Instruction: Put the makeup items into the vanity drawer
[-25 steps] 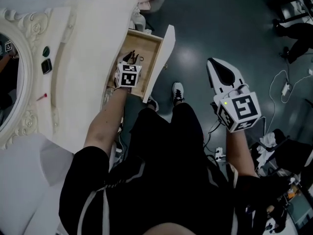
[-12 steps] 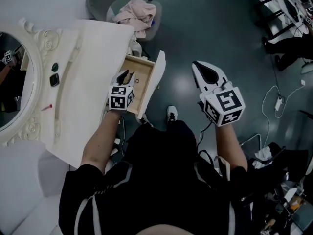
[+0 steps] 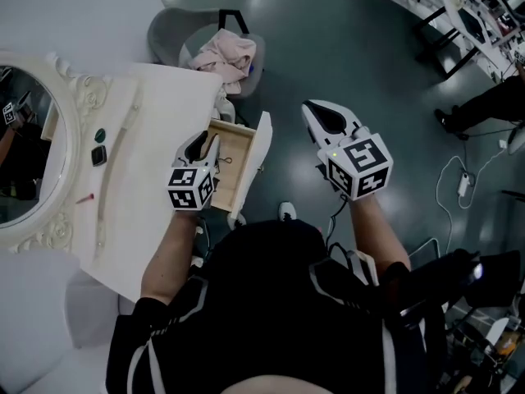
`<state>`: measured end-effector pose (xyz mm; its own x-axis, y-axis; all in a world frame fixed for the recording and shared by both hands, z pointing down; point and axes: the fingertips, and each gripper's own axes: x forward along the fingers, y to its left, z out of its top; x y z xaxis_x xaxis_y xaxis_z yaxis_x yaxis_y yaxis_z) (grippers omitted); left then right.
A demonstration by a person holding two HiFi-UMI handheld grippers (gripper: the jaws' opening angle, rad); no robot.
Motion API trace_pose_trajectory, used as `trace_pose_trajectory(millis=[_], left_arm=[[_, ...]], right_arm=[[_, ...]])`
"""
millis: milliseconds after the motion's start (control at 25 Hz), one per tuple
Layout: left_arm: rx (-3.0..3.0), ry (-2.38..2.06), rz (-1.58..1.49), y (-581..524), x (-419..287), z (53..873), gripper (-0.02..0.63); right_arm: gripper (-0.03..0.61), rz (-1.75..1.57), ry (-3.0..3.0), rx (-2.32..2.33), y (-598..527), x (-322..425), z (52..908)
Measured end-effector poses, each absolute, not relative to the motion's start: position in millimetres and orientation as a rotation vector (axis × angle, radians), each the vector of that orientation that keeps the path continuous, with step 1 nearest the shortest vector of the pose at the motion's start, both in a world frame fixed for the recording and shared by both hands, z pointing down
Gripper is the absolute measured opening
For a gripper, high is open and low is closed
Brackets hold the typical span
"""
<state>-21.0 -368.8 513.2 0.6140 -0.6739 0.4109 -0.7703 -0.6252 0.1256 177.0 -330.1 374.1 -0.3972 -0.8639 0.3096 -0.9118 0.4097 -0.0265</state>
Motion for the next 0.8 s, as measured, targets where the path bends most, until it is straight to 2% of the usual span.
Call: trace_pose_trajectory(millis=[360,440,800], left_arm=[[2.611,-1.250,0.222,-369,-49,414,0.103],[2.635,-1.318,0.176,-368,-54,393,0.028],[2.733,-1.280,0.109,-354,-52,342,0.005]], right_arm=[[0.005,0.206,-2.477,1.546,-346,164,346],[0.005,0.198,-2.487,1.542,-348,164,340],[0.005,0.097,-2.524,1.528,-346,154,311]])
